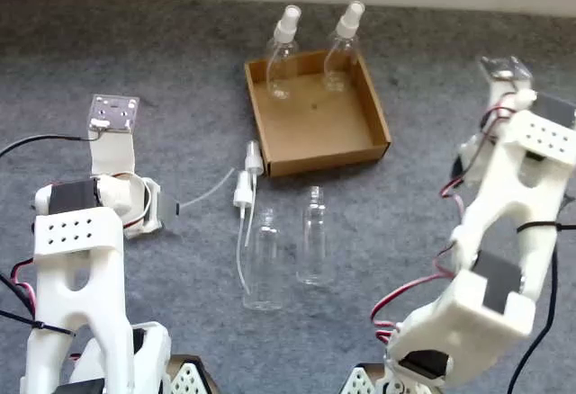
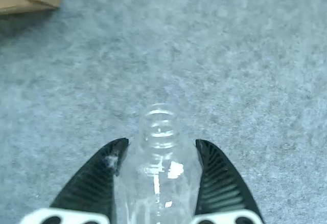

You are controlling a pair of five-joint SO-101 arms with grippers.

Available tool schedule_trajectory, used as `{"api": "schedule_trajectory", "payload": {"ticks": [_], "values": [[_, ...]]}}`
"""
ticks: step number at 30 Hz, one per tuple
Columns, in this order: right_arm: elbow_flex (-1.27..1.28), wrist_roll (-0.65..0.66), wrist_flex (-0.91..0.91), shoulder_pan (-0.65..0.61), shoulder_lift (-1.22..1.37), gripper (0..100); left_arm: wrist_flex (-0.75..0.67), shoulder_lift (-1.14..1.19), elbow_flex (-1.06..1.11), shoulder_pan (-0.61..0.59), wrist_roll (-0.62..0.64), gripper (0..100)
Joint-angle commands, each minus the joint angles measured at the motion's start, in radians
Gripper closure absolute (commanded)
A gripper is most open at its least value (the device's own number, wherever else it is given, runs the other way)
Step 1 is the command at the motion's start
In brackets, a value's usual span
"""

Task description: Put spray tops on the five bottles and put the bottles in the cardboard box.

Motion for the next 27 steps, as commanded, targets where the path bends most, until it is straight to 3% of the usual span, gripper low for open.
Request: {"api": "schedule_trajectory", "payload": {"ticks": [1,7,15,21,27], "values": [[0.101,-0.023,0.004,-0.068,-0.151,99.5,0.006,-0.019,-0.047,0.01,0.161,74],[0.269,-0.078,-0.068,-0.137,-0.314,99.5,-0.124,0.061,-0.021,-0.079,0.396,74],[0.361,-0.081,-0.071,-0.206,-0.389,99.5,-0.206,0.349,-0.048,0.004,0.568,74],[0.366,-0.08,-0.071,-0.205,-0.389,99.5,-0.207,0.489,-0.122,0.015,0.591,75],[0.366,-0.078,-0.071,-0.206,-0.389,99.5,-0.207,0.636,-0.197,0.008,0.588,86]]}}
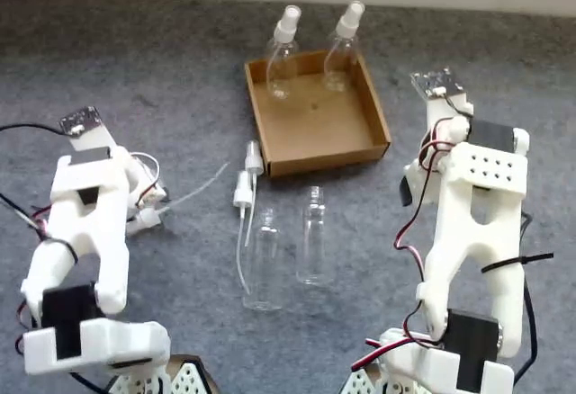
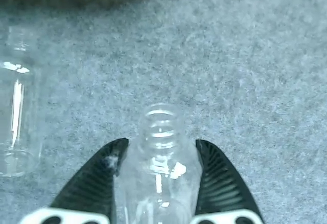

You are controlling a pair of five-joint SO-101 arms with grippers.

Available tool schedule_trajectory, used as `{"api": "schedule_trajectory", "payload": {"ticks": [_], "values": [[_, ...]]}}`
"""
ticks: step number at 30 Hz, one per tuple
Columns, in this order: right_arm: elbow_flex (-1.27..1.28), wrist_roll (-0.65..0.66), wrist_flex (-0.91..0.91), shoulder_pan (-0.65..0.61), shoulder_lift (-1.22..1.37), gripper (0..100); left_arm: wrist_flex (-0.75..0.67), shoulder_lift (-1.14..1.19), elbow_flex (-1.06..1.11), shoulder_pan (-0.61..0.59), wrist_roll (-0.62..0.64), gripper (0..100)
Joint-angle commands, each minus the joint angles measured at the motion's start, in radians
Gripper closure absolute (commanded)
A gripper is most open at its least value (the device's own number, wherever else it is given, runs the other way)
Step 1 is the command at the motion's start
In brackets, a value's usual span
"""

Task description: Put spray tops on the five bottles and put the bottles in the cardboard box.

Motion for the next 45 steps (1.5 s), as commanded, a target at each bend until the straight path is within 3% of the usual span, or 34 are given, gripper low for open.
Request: {"api": "schedule_trajectory", "payload": {"ticks": [1,5,11,18,21,23,27,33,37,45], "values": [[-0.008,-0.003,-0.015,-0.008,-0.045,99.5,-0.012,0.091,-0.065,0.018,0.003,87],[-0.008,-0.003,-0.015,-0.007,-0.045,99.5,-0.012,0.091,-0.093,0.016,-0.037,92],[-0.008,-0.003,-0.015,-0.007,-0.045,99.5,-0.005,0.019,-0.183,0.018,-0.331,93],[-0.008,-0.002,-0.015,-0.008,-0.045,99.5,0.33,-0.157,-0.278,0.024,-1.003,93],[-0.008,-0.002,-0.015,-0.012,-0.047,99.5,0.397,-0.206,-0.271,0.025,-1.25,93],[-0.008,-0.002,-0.015,-0.012,-0.047,99.5,0.402,-0.208,-0.266,0.025,-1.346,90],[-0.007,-0.002,-0.01,-0.012,-0.047,99.5,0.399,-0.208,-0.211,0.07,-1.47,77],[-0.007,-0.003,-0.008,-0.012,-0.047,99.5,0.186,-0.206,-0.031,0.197,-1.507,79],[-0.007,-0.002,-0.012,-0.007,-0.047,99.5,0.052,-0.206,0.068,0.183,-1.528,79],[-0.007,-0.002,-0.013,-0.01,-0.047,99.5,0.037,-0.206,0.117,0.074,-1.593,79]]}}
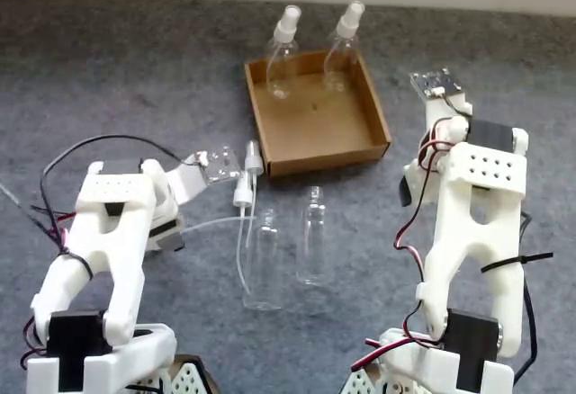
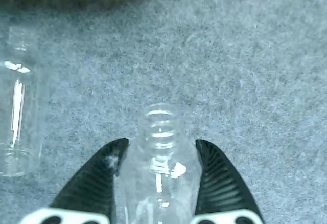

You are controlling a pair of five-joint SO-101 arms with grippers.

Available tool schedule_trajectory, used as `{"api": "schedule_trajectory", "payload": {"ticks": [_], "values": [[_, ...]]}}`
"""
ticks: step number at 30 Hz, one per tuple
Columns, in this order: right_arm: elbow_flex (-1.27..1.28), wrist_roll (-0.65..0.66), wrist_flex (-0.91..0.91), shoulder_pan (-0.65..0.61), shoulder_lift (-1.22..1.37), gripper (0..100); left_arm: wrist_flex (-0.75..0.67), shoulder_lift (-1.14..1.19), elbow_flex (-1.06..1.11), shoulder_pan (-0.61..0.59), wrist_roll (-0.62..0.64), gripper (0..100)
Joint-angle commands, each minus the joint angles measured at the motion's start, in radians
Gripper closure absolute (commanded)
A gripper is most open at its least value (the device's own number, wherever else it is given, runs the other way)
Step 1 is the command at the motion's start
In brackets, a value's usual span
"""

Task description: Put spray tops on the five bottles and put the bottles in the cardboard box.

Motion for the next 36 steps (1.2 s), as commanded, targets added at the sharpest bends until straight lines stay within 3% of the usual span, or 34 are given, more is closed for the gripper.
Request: {"api": "schedule_trajectory", "payload": {"ticks": [1,7,10,21,26,29,32,36], "values": [[-0.007,-0.002,-0.01,-0.008,-0.047,99.5,-0.012,-0.038,0.001,-0.079,-0.012,80],[-0.007,-0.002,-0.007,-0.008,-0.047,99.5,-0.012,-0.038,0.067,-0.108,-0.002,94],[-0.007,-0.002,-0.007,-0.008,-0.047,99.5,-0.014,-0.039,0.085,-0.102,0.092,98],[-0.007,-0.003,-0.005,-0.004,-0.047,99.5,-0.018,-0.041,-0.068,-0.15,1.059,99],[-0.007,-0.003,-0.005,-0.002,-0.047,99.5,-0.02,-0.042,-0.073,-0.148,1.266,99],[-0.007,-0.003,-0.005,-0.002,-0.047,99.5,-0.018,-0.051,-0.085,-0.124,1.201,99],[-0.007,-0.003,-0.005,-0.005,-0.047,99.5,0.023,-0.042,-0.125,-0.05,0.884,97],[-0.007,-0.003,-0.005,-0.004,-0.047,99.5,0.092,-0.039,-0.174,0.004,0.626,83]]}}
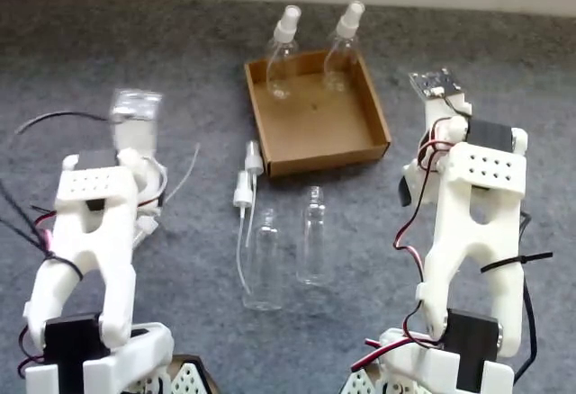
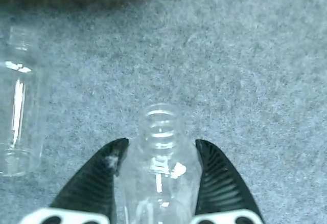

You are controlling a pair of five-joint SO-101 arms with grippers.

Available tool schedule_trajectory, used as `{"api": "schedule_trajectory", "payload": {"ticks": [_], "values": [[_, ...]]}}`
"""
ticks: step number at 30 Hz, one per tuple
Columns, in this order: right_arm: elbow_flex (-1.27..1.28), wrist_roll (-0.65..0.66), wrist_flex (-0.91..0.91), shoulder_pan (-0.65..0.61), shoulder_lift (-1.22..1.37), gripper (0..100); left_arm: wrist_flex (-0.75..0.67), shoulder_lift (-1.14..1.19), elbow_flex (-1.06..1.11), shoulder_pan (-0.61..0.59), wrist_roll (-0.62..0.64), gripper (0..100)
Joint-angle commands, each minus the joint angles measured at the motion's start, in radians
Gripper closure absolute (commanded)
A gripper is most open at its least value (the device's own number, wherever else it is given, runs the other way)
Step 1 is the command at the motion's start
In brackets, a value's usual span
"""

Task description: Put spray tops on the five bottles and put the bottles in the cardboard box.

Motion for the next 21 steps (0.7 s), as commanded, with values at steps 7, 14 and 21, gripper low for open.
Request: {"api": "schedule_trajectory", "payload": {"ticks": [7,14,21], "values": [[-0.007,-0.002,-0.005,-0.001,-0.047,99.5,0.124,-0.015,-0.101,-0.028,-0.761,77],[-0.007,-0.002,-0.005,-0.005,-0.047,99.5,0.015,0.189,-0.101,-0.081,-0.781,77],[-0.007,-0.002,-0.005,-0.002,-0.047,99.5,-0.049,0.306,-0.099,-0.082,-0.756,87]]}}
